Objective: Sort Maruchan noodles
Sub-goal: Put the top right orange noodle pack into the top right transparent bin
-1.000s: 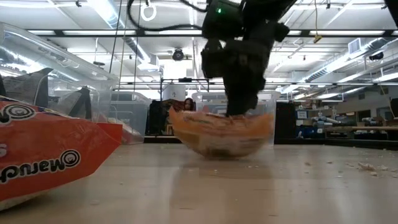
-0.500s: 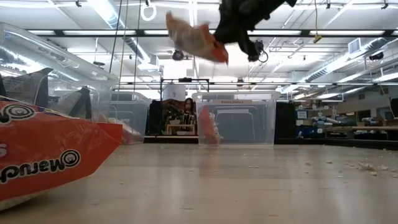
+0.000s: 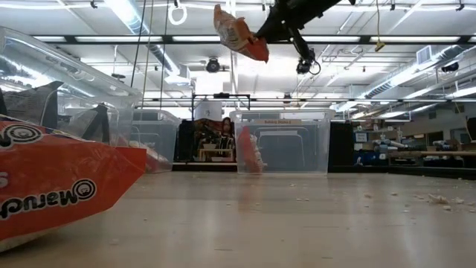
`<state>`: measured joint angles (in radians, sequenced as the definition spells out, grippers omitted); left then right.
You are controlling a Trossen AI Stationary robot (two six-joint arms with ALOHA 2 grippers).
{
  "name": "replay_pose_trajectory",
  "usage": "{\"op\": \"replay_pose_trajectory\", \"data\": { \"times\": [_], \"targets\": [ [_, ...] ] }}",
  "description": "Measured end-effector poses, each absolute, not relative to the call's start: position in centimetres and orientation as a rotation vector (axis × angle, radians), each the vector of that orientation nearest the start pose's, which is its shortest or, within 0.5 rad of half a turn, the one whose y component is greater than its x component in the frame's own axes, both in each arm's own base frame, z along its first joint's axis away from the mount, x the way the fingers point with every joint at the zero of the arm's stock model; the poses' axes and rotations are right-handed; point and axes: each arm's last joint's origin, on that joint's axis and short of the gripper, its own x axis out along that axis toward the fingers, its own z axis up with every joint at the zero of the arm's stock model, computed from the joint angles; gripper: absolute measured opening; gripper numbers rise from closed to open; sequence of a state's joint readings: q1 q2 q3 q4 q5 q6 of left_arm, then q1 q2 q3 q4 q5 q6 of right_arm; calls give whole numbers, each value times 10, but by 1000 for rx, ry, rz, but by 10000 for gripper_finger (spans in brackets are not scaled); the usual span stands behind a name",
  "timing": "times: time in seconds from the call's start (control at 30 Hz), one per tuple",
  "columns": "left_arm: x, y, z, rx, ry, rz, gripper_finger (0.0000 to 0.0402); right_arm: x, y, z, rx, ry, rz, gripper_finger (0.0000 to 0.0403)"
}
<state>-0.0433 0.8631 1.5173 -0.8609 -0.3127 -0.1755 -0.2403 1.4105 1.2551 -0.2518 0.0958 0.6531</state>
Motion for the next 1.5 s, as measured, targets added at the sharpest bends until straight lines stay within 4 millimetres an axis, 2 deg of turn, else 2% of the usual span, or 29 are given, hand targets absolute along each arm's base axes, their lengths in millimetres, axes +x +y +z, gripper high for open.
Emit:
{"op": "replay_pose_trajectory", "data": {
  "times": [0.1,0.23,0.43,0.67,0.8,1.0,1.17,1.23,1.3,1.4,1.5],
  "targets": [
    [98,5,487,-142,132,281,155,307,-81,357,674,272,-512,13],
    [94,5,495,-115,96,277,155,309,-79,375,590,327,-640,13],
    [94,3,495,-74,105,218,155,321,-90,387,551,399,-807,13],
    [83,3,495,-28,102,187,155,344,-117,361,662,459,-1085,13],
    [73,4,491,7,142,196,155,349,-136,332,727,529,-1219,13],
    [64,5,485,1,189,222,155,338,-152,292,732,790,-1429,13],
    [65,5,483,18,215,222,155,328,-162,289,736,851,-1481,13],
    [70,6,484,25,211,269,155,323,-164,289,750,881,-1490,13],
    [79,9,481,40,218,389,155,316,-165,296,742,925,-1519,13],
    [107,12,462,84,293,540,156,307,-168,314,708,966,-1560,13],
    [140,14,434,75,345,493,159,299,-172,336,713,955,-1577,13]
  ]
}}
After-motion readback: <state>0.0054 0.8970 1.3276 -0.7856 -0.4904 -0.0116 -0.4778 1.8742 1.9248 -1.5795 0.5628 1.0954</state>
